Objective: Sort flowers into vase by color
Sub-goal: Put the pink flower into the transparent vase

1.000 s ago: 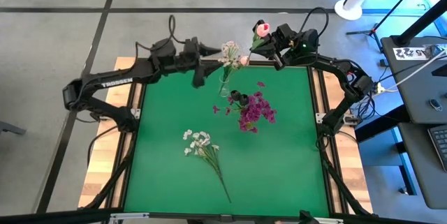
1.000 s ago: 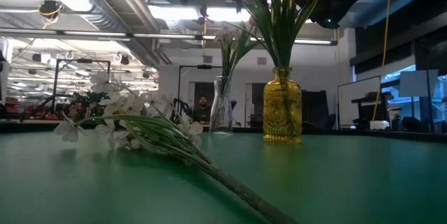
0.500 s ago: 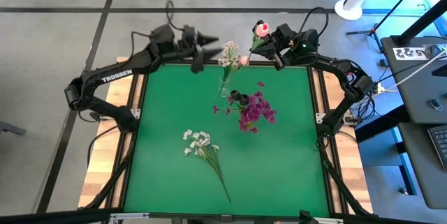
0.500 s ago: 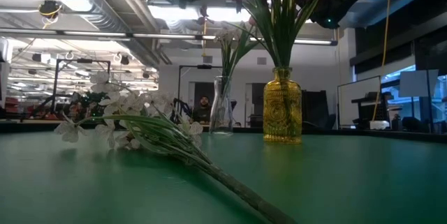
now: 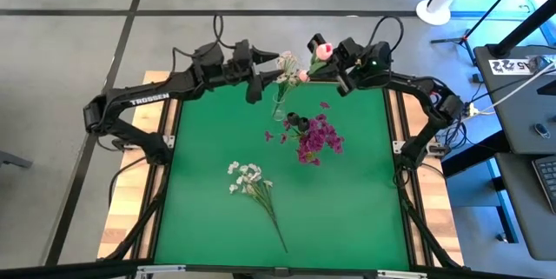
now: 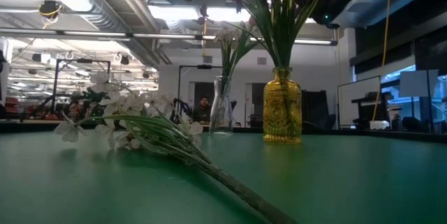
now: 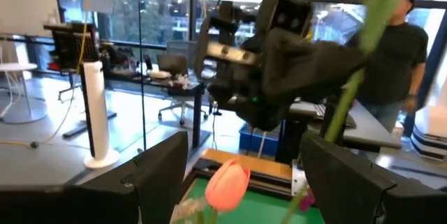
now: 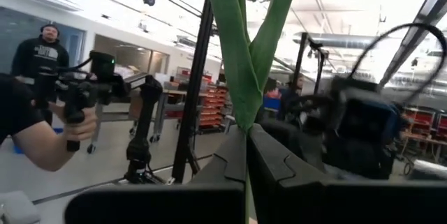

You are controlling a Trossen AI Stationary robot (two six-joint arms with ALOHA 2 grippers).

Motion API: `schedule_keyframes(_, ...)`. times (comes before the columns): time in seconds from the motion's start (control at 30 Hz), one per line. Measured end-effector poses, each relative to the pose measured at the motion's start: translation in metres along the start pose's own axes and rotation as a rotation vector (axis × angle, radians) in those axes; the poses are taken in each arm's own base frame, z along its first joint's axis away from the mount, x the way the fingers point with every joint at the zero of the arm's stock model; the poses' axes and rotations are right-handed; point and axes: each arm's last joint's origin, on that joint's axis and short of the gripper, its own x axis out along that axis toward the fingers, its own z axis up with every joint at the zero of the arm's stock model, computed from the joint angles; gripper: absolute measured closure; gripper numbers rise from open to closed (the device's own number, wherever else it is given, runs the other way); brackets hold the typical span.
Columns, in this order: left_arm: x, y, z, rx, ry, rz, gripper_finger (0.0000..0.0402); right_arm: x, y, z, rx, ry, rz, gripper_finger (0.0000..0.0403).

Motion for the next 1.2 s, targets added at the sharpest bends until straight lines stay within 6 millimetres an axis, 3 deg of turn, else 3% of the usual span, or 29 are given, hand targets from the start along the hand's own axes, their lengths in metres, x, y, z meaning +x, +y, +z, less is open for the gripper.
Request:
schedule_keyframes(0.4, 0.029, -0.001, -0.021, -0.041, -0.053, -0.159, 0.0129, 0.004, -0.004, -0.006, 0.002, -0.013, -0.06, 0.0403)
schedule_keyframes(0.9, 0.03, -0.008, -0.016, -0.026, -0.113, -0.185, 0.0129, 0.004, -0.008, -0.007, -0.007, -0.052, -0.157, 0.0403)
schedule_keyframes(1.2, 0.03, -0.013, -0.016, -0.028, -0.117, -0.184, 0.0129, 0.017, -0.007, -0.016, 0.003, -0.034, -0.168, 0.0403)
